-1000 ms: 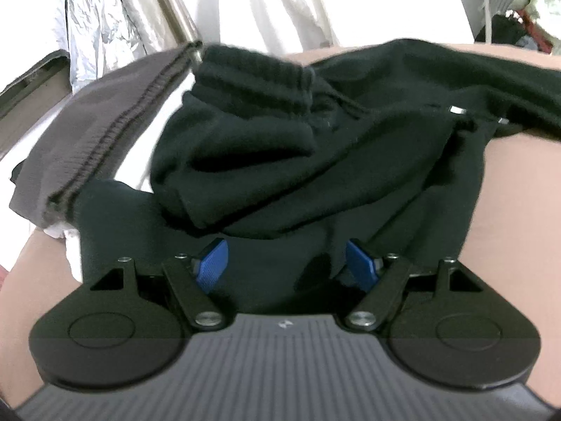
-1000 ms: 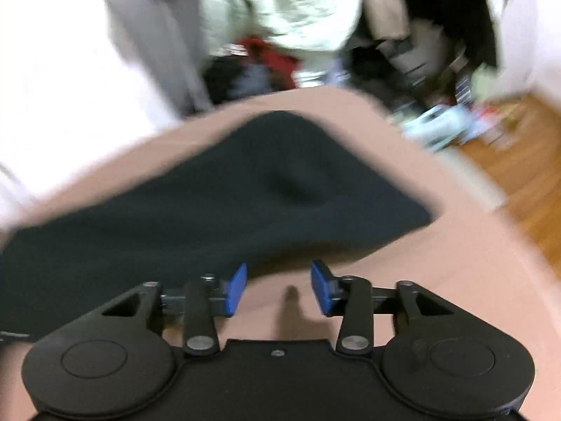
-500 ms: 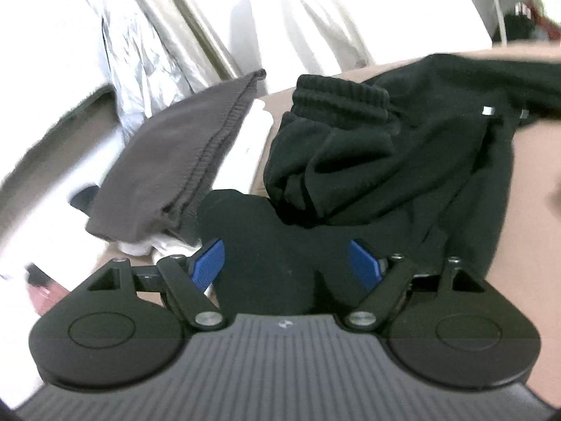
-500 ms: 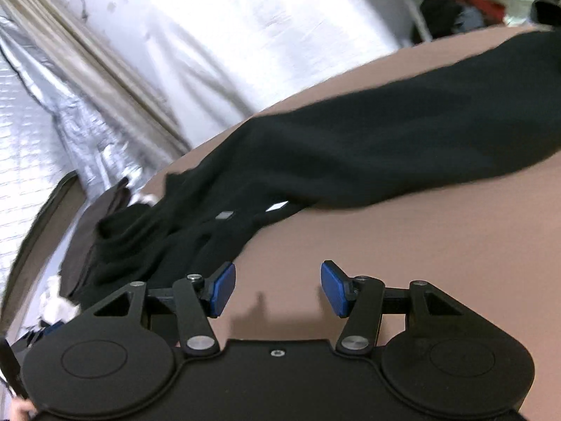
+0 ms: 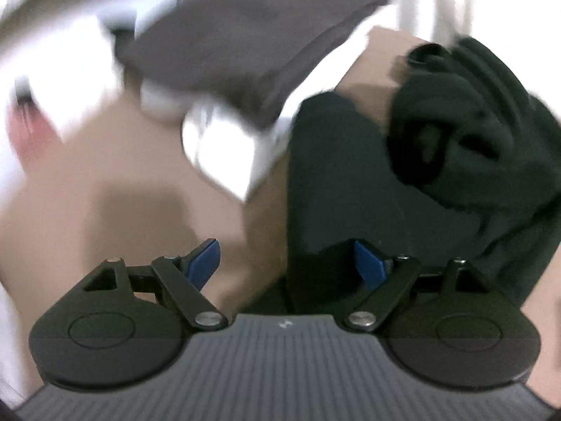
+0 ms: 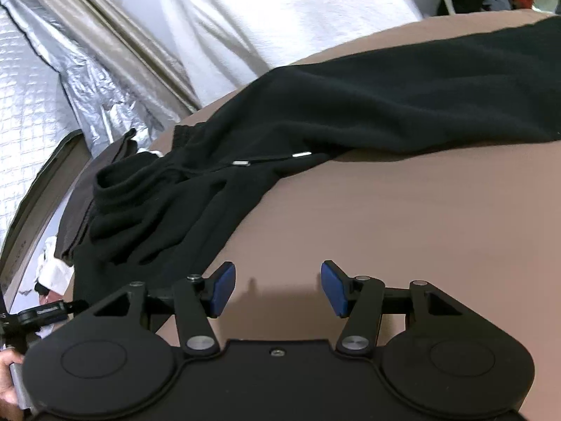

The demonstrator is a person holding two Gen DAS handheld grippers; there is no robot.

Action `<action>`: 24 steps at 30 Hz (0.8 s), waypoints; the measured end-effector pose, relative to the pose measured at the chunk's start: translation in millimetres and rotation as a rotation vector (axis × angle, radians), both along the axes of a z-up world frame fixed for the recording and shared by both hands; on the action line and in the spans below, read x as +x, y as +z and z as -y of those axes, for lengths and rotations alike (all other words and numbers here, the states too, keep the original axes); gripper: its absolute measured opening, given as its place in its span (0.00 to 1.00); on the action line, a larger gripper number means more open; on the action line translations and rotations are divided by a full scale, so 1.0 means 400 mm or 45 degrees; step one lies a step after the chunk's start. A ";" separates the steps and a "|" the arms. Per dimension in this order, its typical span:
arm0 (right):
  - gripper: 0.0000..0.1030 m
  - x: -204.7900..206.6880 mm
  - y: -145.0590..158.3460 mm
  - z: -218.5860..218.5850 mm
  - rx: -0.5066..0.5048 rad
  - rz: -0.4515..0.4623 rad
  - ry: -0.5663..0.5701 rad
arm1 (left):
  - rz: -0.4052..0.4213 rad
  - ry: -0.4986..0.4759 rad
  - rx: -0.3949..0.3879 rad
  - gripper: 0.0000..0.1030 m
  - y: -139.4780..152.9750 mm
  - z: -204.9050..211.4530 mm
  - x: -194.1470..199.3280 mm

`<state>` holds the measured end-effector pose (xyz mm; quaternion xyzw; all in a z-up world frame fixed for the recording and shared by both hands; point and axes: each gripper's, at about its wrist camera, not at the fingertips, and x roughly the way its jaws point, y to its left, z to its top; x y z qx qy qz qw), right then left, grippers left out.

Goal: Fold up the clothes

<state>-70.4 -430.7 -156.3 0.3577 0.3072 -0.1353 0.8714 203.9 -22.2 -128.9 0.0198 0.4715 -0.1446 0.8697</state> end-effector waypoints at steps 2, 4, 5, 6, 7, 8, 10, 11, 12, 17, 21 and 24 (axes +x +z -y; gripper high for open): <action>0.58 0.004 -0.005 0.003 0.000 -0.013 -0.005 | -0.111 0.043 -0.099 0.81 -0.028 -0.032 0.018; 0.58 0.007 -0.008 0.002 0.001 -0.022 -0.002 | -0.224 0.024 -0.175 0.83 -0.053 -0.033 0.023; 0.58 0.010 -0.009 -0.001 -0.003 -0.027 0.005 | -0.245 0.004 -0.165 0.87 -0.063 -0.024 0.018; 0.58 0.013 -0.011 -0.004 -0.011 -0.032 0.013 | -0.258 -0.019 -0.145 0.89 -0.072 -0.013 0.012; 0.58 0.016 -0.012 -0.007 -0.018 -0.037 0.020 | -0.271 -0.041 -0.124 0.89 -0.081 -0.001 0.007; 0.58 0.018 -0.014 -0.009 -0.025 -0.043 0.027 | -0.260 -0.068 -0.098 0.77 -0.086 0.013 -0.005; 0.58 0.024 -0.020 -0.013 -0.034 -0.058 0.037 | -0.227 -0.124 -0.044 0.35 -0.091 0.043 -0.031; 0.58 0.026 -0.022 -0.013 -0.039 -0.065 0.039 | -0.197 -0.150 -0.030 0.17 -0.082 0.051 -0.049; 0.58 0.026 -0.023 -0.014 -0.048 -0.073 0.036 | -0.170 -0.164 -0.051 0.17 -0.062 0.050 -0.070; 0.58 -0.022 0.022 -0.037 -0.114 -0.064 0.020 | -0.069 -0.300 -0.338 0.13 0.055 0.034 -0.221; 0.60 -0.097 0.071 -0.053 -0.123 0.026 -0.003 | -0.149 -0.363 -0.462 0.11 0.077 0.036 -0.306; 0.60 -0.137 0.082 -0.054 -0.075 0.066 -0.010 | -0.208 -0.412 -0.559 0.09 0.097 0.054 -0.353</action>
